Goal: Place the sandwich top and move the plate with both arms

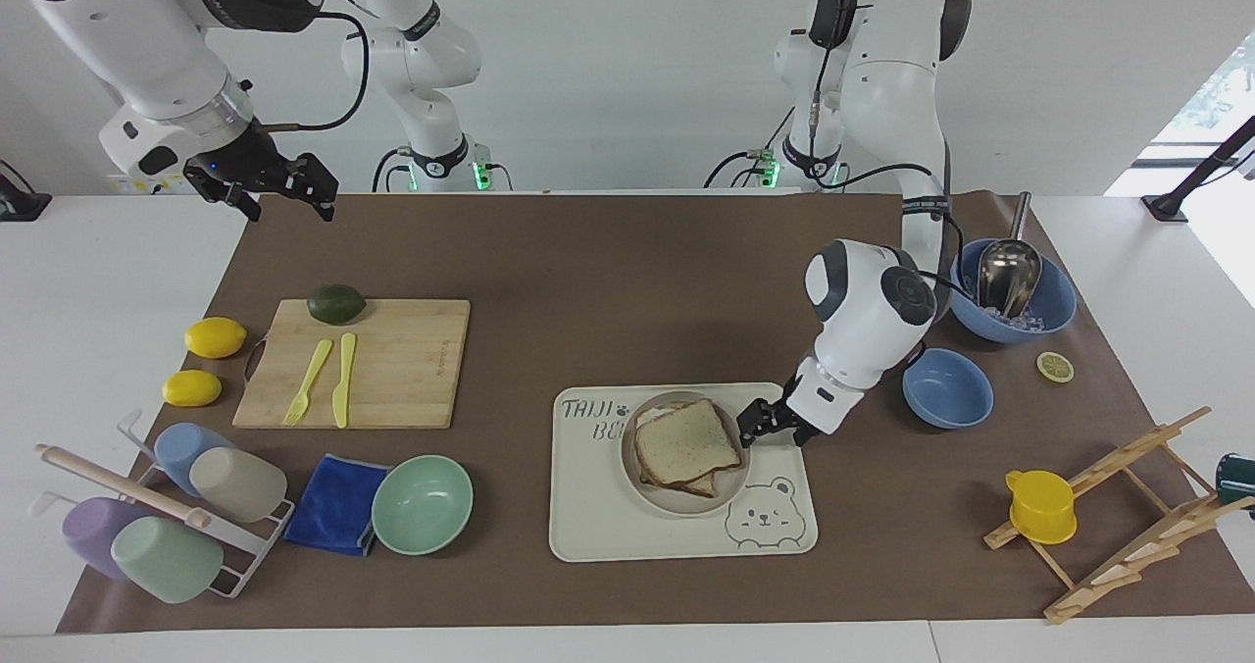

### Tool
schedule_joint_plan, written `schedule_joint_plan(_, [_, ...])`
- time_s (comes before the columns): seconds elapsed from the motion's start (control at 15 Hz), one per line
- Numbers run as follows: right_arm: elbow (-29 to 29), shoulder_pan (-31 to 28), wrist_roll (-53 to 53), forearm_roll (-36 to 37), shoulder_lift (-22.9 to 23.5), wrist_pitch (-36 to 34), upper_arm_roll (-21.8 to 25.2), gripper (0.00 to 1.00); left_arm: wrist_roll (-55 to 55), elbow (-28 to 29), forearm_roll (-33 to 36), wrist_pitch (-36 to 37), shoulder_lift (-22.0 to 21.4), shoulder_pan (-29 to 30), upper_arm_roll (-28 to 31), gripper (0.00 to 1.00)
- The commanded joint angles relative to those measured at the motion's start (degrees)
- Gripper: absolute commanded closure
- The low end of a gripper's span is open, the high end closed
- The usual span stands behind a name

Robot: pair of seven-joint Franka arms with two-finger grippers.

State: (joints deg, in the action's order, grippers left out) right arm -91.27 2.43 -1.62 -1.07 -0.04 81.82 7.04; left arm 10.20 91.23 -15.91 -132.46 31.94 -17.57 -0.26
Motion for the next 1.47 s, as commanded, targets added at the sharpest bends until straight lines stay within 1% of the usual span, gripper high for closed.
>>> schedule_joint_plan(0.0, [-0.6,-0.4,-0.2,-1.1,-0.8,-0.4,-0.1,0.00,-0.7,-0.7,2.2,2.1,-2.0,1.7,1.0,0.00])
schedule_joint_plan(0.13, [-0.6,-0.4,-0.1,-1.0,-0.8,-0.5,-0.1,0.00,-0.7,-1.1,2.3,5.4,-4.7,3.7,1.2,0.00])
schedule_joint_plan(0.27, [-0.6,-0.4,-0.1,-1.0,-0.8,-0.4,-0.1,0.00,-0.6,-0.9,3.0,10.8,-8.7,4.6,1.4,0.00])
schedule_joint_plan(0.47, [-0.6,-0.4,-0.1,-1.0,-0.8,-0.5,-0.1,0.00,-0.6,-1.0,9.9,20.7,-14.8,4.6,2.5,0.00])
schedule_joint_plan(0.8, [-0.6,-0.4,-0.1,-1.0,-0.8,-0.5,-0.1,0.00,-0.3,-0.7,16.0,33.9,-24.1,4.5,2.5,0.00])
schedule_joint_plan(0.87, [-0.6,-0.4,-0.1,-1.0,-0.8,-0.4,-0.2,0.00,-0.4,-0.4,16.8,36.5,-26.5,4.6,2.5,0.00])
schedule_joint_plan(1.13, [-0.6,-0.4,-0.1,-1.0,-0.8,-0.5,-0.1,0.00,-0.5,0.2,16.9,46.0,-33.0,4.4,2.6,0.00])
schedule_joint_plan(1.2, [-0.6,-0.4,-0.1,-1.0,-0.8,-0.4,-0.1,0.00,-0.5,1.1,16.9,47.4,-34.4,4.4,2.5,0.00])
schedule_joint_plan(1.33, [-0.6,-0.4,-0.1,-1.0,-0.8,-0.4,-0.1,0.00,-1.1,4.9,16.9,47.8,-37.6,4.8,2.0,0.00])
schedule_joint_plan(1.4, [-0.6,-0.4,-0.1,-1.1,-0.8,-0.4,-0.1,0.00,-1.9,6.3,16.9,47.6,-38.3,6.6,1.1,0.00])
